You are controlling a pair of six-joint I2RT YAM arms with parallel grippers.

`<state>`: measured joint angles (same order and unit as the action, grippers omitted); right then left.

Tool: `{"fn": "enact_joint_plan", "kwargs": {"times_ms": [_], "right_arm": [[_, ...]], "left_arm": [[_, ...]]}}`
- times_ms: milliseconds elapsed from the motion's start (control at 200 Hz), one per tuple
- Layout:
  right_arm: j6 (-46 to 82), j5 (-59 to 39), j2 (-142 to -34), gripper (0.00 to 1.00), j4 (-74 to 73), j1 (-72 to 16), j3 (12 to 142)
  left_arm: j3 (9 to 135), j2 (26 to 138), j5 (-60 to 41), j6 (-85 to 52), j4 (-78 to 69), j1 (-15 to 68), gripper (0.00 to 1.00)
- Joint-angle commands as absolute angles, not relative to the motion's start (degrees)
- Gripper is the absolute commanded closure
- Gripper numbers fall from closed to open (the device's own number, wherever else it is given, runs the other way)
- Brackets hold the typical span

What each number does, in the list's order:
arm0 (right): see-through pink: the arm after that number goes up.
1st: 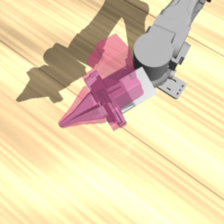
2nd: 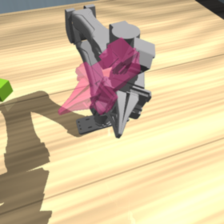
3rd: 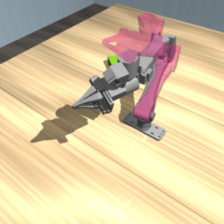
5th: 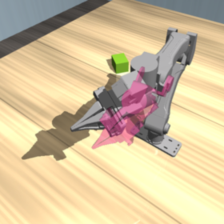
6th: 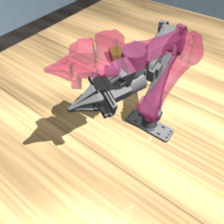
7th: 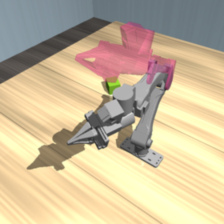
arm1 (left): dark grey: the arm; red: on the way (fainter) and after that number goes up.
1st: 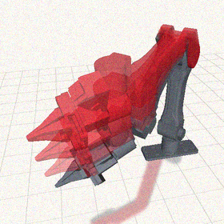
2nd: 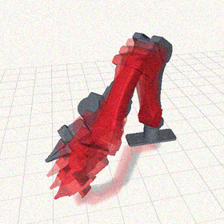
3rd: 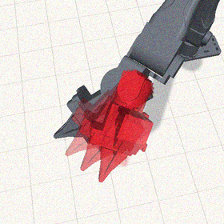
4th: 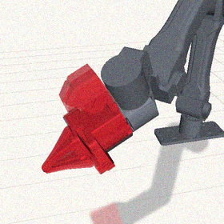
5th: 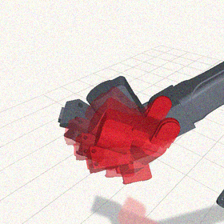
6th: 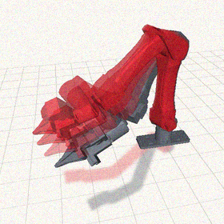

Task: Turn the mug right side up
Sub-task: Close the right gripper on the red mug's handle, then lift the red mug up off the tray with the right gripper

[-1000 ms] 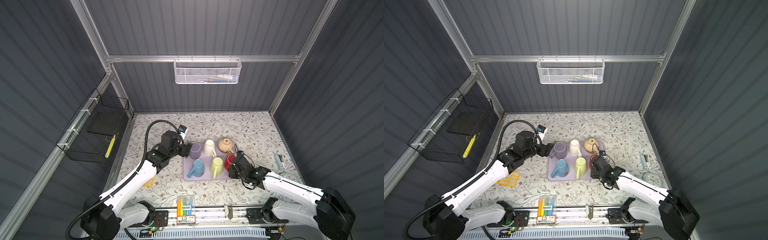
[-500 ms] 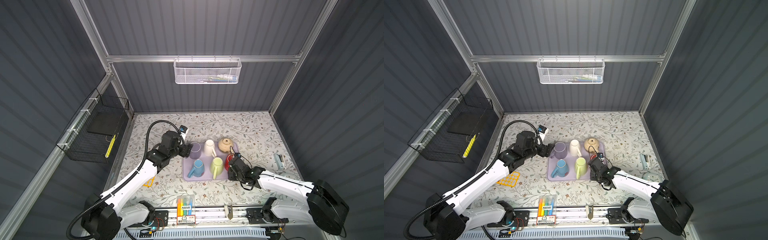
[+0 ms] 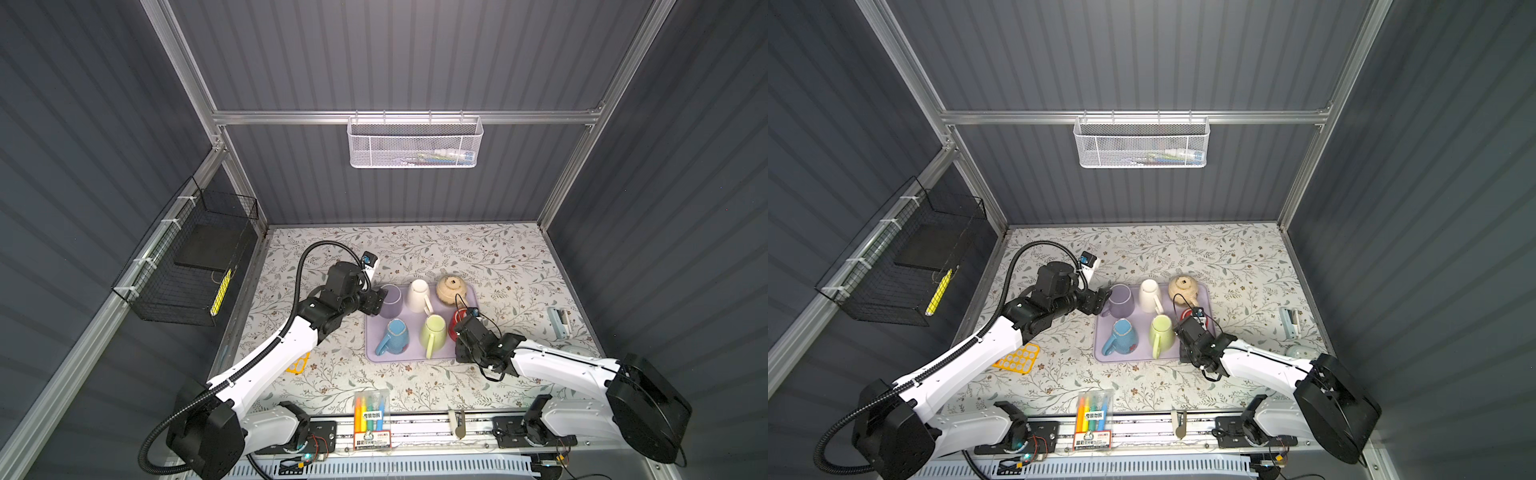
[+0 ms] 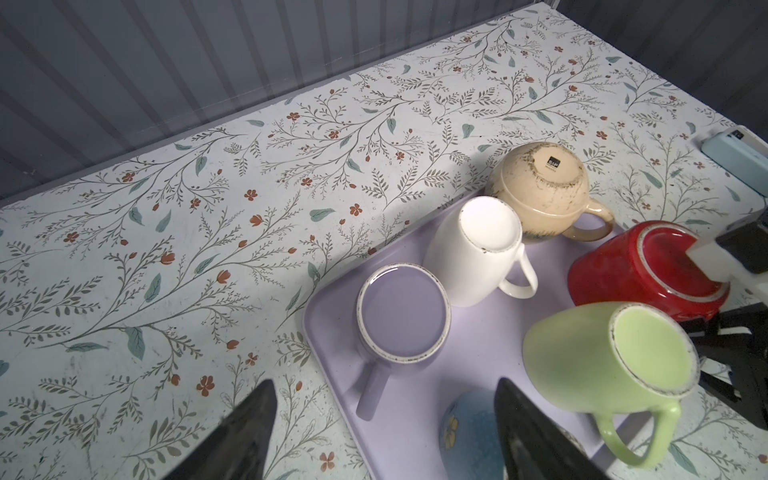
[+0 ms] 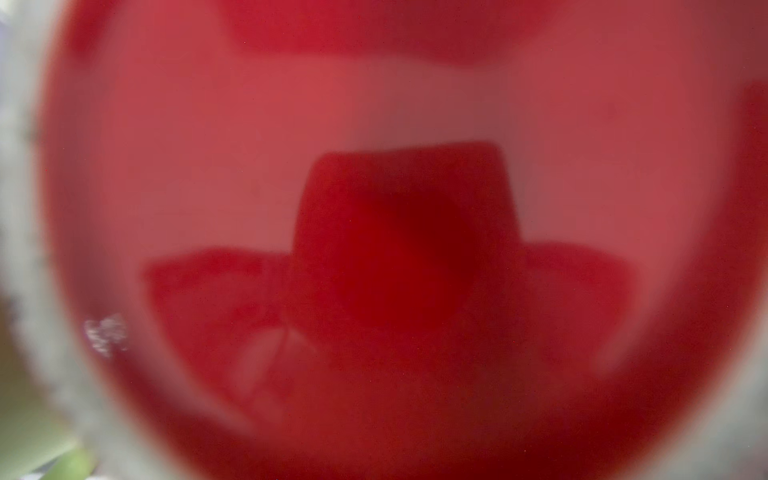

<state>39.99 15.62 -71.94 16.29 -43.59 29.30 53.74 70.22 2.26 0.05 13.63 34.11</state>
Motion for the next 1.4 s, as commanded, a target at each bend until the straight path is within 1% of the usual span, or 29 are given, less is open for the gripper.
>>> {"fn": "enact_joint_plan", "kwargs": {"times_ms": [0,85,210,350,530,680,765,820,1051,1396], "right_arm": [[39.85,16.83,-71.37,0.77,16.97,-43.86,29.34],[39.6,16.84,-71.47,0.84,17.28,-43.86,29.22],[39.05,16.96,-71.37,0.91,17.36,-43.86,29.28],[38.86,17.22,-71.37,0.92,17.84,-43.86,29.52],[37.94,18.26,-69.7,0.97,20.44,-43.85,30.32],[35.36,15.8,-65.66,0.98,19.78,-43.77,29.68],[35.36,15.95,-64.45,0.98,19.84,-43.6,29.42],[35.38,16.03,-61.8,0.99,20.11,-43.35,29.4],[35.66,15.17,-58.38,1.0,20.39,-41.68,28.79],[33.71,10.66,-51.33,1.0,21.97,-34.13,28.5]], "left_arm": [[55.2,70.82,1.23,1.3,12.14,34.41,0.18],[55.05,70.58,1.41,1.32,12.14,34.37,0.18],[54.93,70.34,1.58,1.41,12.41,34.4,0.18],[54.57,69.97,1.89,1.41,12.45,34.37,0.19],[54.05,69.38,2.37,1.14,12.65,34.37,0.19],[53.89,69.06,2.55,0.88,12.85,34.37,0.19],[53.9,68.76,2.46,0.63,12.84,34.44,0.19],[53.89,68.72,2.37,0.49,12.77,34.37,0.19],[54.25,69.12,1.62,0.35,12.42,34.44,0.2],[56.02,71.55,0.15,0.58,11.23,34.45,0.22]]}}
